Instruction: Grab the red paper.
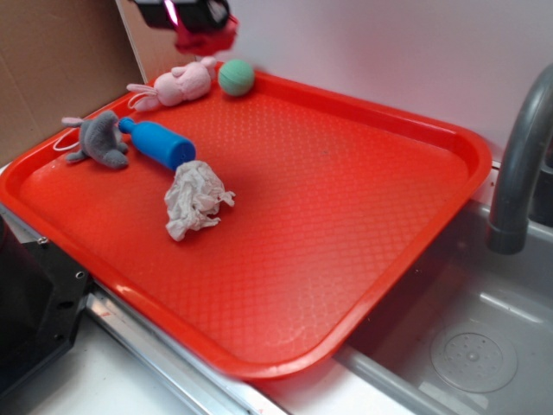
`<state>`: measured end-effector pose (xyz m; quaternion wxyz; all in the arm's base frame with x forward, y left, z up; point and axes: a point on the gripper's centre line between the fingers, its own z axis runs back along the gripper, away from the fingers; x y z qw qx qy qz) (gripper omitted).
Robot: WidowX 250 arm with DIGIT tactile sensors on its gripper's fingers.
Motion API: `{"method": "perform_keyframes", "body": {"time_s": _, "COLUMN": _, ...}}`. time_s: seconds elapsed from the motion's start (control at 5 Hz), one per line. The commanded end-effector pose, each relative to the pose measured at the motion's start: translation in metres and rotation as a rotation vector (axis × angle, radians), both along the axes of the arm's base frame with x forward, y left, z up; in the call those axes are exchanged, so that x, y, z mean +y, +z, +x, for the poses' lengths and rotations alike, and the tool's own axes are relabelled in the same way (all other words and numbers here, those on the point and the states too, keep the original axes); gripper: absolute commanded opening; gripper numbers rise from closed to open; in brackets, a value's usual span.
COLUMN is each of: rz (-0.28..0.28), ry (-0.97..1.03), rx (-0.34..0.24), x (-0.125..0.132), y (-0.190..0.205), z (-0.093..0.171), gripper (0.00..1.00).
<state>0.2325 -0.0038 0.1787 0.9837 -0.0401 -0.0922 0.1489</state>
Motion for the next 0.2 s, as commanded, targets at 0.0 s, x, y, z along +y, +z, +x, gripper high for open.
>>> {"method": "perform_keyframes", "body": {"time_s": 0.0, "rz": 0.071, "ry": -0.074, "rx": 0.085, "x": -0.0416, "y": 0.0492, "z": -0.0162, "gripper": 0.00}}
